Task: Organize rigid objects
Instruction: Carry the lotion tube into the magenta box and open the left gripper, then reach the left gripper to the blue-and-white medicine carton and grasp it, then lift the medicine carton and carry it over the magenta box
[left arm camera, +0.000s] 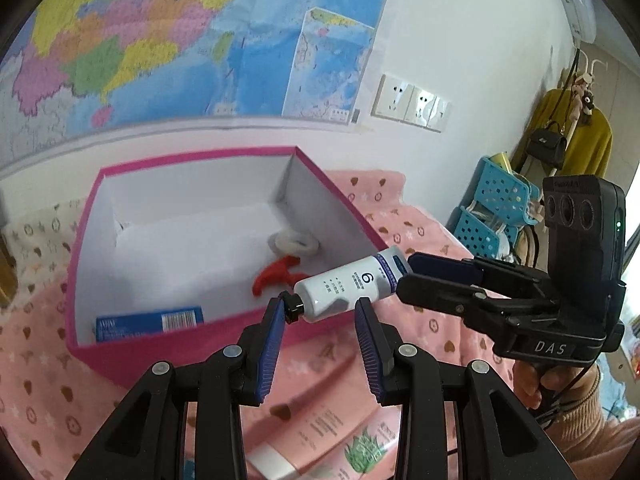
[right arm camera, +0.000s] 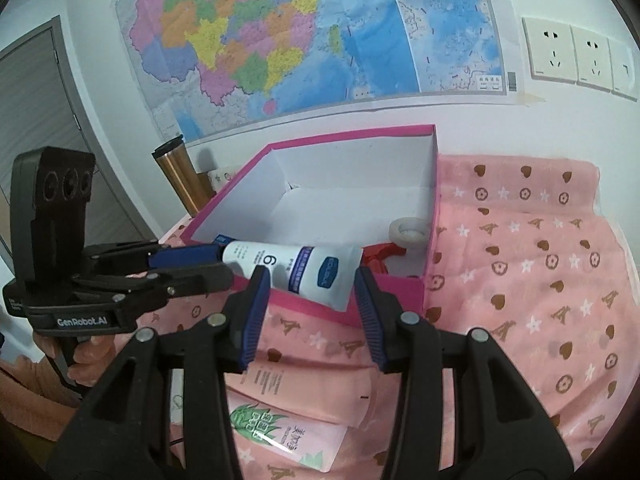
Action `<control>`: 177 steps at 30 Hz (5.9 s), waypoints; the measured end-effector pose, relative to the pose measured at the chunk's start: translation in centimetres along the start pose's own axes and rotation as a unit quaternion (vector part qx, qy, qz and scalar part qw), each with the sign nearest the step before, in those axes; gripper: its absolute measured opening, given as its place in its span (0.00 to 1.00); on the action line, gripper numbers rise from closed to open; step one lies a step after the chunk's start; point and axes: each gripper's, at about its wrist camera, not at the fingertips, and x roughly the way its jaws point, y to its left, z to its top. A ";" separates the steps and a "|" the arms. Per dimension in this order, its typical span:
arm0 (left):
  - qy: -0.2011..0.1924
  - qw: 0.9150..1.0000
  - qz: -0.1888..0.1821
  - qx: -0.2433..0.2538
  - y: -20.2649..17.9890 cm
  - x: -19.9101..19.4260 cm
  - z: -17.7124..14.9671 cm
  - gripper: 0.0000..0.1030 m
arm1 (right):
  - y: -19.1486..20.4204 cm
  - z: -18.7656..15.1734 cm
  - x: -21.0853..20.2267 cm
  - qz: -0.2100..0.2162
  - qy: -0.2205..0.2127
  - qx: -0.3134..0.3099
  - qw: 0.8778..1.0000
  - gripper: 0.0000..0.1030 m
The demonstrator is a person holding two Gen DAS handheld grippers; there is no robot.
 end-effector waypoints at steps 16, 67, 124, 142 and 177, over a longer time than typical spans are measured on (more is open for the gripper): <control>0.014 0.999 0.031 0.007 1.5 3.9 2.9 0.34 | -2.5 2.7 3.9 -0.029 0.026 0.000 0.999 0.45; 0.078 0.992 0.051 -0.083 9.5 -2.8 -11.7 0.37 | 9.0 -13.1 6.6 0.219 0.231 -0.018 0.948 0.46; 0.011 0.993 0.067 -0.102 9.8 -8.0 -10.3 0.41 | 10.3 -4.6 9.5 0.096 0.104 -0.059 0.988 0.46; -0.020 0.995 0.057 -0.074 7.7 -7.3 -7.8 0.41 | 8.0 -1.9 7.2 0.076 0.064 -0.059 0.993 0.46; -0.049 0.996 0.056 -0.040 6.7 -6.2 -3.5 0.41 | 6.3 1.5 6.4 0.053 0.024 -0.061 0.996 0.46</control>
